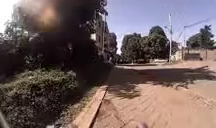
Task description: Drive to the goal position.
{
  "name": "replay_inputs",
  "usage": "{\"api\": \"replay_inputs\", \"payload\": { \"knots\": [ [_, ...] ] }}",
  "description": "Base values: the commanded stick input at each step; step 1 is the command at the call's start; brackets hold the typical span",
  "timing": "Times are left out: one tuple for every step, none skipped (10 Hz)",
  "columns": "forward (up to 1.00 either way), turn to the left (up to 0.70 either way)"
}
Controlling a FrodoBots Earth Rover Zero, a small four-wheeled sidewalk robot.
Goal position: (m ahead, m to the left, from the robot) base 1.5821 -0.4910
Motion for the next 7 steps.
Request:
{"api": "replay_inputs", "payload": {
  "knots": [
    [0.00,-0.05],
    [0.00,-0.12],
    [0.00,-0.18],
    [0.00,-0.25],
    [0.00,-0.31],
    [0.00,-0.38],
    [0.00,-0.45]
  ]
}}
